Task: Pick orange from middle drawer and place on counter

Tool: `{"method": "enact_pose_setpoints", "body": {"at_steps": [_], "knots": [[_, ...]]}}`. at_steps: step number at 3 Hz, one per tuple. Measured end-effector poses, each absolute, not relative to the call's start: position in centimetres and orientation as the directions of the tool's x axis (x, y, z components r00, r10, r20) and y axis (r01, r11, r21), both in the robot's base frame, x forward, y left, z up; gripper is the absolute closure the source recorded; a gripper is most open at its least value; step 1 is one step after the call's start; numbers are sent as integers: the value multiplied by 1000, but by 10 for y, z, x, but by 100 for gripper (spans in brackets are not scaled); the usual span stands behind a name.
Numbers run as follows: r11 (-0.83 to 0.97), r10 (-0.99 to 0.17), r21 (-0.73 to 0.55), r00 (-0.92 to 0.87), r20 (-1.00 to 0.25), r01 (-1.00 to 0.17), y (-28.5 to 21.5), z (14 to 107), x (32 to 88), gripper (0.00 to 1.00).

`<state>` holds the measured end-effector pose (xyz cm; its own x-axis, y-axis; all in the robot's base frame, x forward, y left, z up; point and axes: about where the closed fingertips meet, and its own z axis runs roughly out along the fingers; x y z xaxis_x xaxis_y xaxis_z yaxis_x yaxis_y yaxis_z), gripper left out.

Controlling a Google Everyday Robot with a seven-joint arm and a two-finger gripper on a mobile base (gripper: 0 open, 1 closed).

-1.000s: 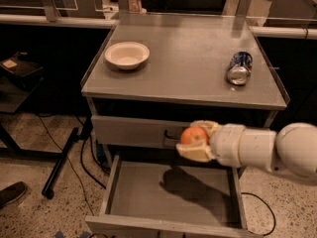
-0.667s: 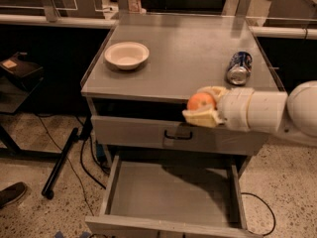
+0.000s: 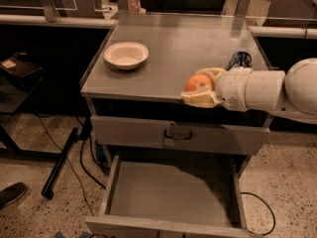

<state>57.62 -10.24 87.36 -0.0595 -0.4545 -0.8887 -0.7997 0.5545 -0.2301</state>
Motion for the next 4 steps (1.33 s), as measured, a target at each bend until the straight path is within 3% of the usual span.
{"method": "enact_pose_setpoints", "body": {"at_steps": [4], "knots": [[343,-416,-162,5,-909,-925,-3,868,665,100]]}}
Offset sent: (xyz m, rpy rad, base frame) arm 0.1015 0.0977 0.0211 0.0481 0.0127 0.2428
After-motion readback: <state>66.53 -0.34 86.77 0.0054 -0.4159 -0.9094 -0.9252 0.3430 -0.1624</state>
